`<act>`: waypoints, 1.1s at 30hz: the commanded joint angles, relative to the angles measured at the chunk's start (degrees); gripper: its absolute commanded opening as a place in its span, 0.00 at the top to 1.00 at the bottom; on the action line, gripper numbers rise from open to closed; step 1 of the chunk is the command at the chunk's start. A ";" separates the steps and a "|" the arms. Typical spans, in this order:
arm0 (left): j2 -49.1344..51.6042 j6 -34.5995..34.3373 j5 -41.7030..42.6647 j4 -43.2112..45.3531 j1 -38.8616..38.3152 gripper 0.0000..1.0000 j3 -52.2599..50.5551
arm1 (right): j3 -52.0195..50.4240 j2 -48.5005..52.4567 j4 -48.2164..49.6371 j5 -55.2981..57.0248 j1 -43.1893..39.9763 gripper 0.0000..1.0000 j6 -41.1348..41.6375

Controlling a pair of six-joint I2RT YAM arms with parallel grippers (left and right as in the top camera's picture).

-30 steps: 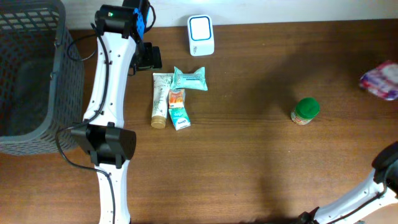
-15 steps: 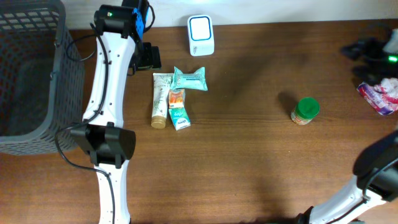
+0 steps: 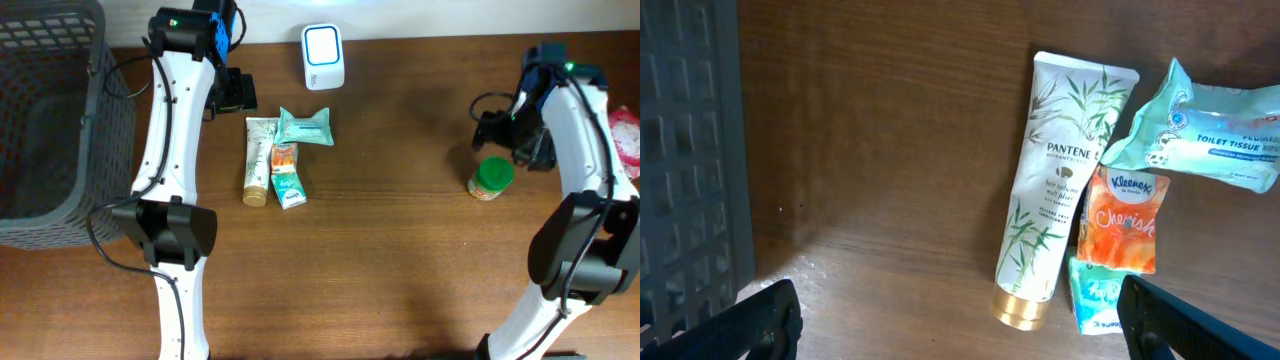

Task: Scan the item barcode
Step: 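Move the right gripper to the green-lidded jar and grasp it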

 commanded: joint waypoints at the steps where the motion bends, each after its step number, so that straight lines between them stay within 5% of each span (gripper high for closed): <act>1: -0.44 0.87 -0.83 -0.07 0.07 0.01 -0.09 | -5.25 -0.46 6.32 -3.93 0.04 0.01 2.80; 4: -0.44 0.87 -0.83 -0.07 0.11 0.01 -0.09 | -7.28 -0.46 9.86 -5.18 0.04 0.04 3.82; 8: -0.44 0.87 -0.83 -0.07 0.11 0.01 -0.09 | -8.87 -0.44 10.88 -5.18 0.04 0.31 4.33; 15: -0.44 0.87 -0.83 -0.07 0.07 0.01 -0.09 | -13.44 -0.42 12.87 -7.89 0.11 0.23 4.15; 22: -0.44 0.87 -0.83 -0.09 0.11 0.01 -0.09 | -13.38 -0.42 12.87 -13.38 0.24 0.41 3.13; 28: -0.44 0.87 -0.83 -0.07 0.11 0.01 -0.09 | -11.47 -0.42 14.40 -22.49 7.78 0.43 -13.92; 33: -0.44 0.87 -0.83 -0.07 0.11 0.01 -0.09 | -11.28 -0.42 18.91 -17.40 19.15 0.42 -26.88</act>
